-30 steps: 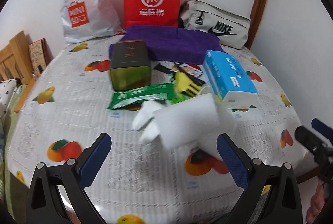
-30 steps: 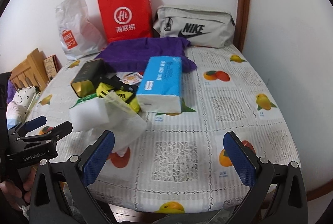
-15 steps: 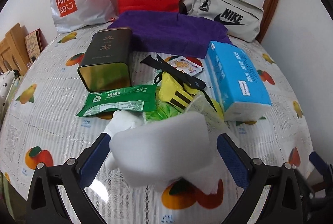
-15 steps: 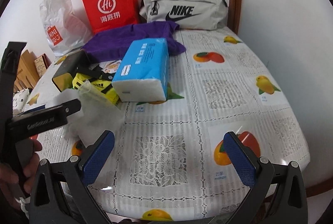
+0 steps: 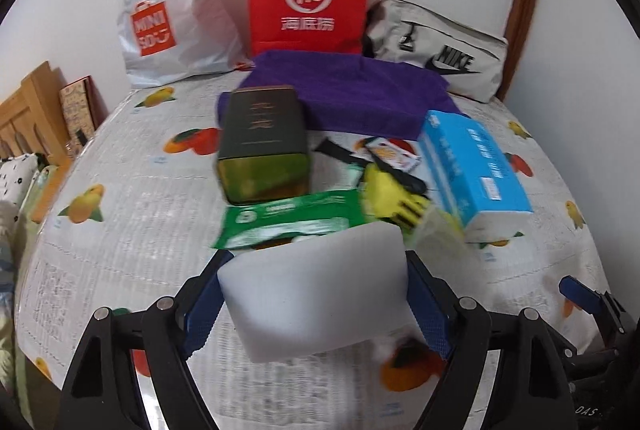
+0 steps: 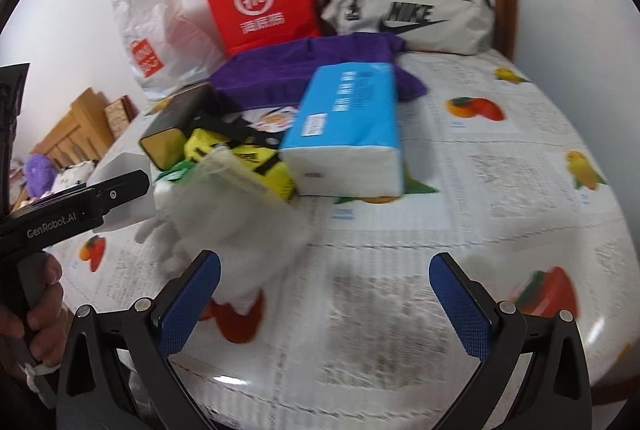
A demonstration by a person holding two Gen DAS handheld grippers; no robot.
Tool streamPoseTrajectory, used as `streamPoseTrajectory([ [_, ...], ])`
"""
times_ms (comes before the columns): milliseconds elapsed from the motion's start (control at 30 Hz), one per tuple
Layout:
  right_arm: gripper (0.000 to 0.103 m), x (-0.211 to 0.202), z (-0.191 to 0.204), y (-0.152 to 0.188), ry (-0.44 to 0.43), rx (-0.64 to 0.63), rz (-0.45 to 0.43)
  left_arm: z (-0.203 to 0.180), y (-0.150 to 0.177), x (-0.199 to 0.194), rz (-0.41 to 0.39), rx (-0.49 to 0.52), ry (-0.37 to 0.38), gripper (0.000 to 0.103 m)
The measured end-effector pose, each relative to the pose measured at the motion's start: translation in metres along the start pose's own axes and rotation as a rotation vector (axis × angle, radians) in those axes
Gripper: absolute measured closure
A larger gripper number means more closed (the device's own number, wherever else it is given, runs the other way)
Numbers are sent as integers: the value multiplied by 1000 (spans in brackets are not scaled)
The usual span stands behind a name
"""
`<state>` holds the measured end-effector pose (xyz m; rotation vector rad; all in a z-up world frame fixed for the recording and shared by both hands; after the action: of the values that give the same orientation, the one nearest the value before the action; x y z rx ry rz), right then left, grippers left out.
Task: Organize soft objects
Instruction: 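Close left tool on white sponge while right tool grasps white mesh bag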
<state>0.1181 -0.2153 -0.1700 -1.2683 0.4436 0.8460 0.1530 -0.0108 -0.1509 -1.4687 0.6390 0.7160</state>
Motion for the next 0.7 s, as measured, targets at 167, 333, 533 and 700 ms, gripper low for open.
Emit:
streamPoseTrajectory([
  [167, 0, 20, 22, -3, -80, -78, -20, 28, -1, 6, -8, -47, 7, 19],
  [333, 0, 45, 32, -11, -109, -86, -9, 41, 2, 16, 5, -53, -7, 19],
  [533, 0, 72, 37, -17, -118, -78, 66, 49, 5, 30, 38, -50, 12, 19],
  [700, 0, 90, 52, -17, -84, -118, 117, 52, 8, 39, 53, -46, 14, 19],
])
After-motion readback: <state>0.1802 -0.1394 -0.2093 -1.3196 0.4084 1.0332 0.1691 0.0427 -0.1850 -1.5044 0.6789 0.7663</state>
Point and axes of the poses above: each gripper's, at about its wrist camera, not at the fingertips, and x roughly the way its jaws point, z to its left, y to its underside, the point moved 3 cm from there along x, roughly the way its jaws point, and after that the axes turned 6 degrees about -y, right-handed, at the moved point
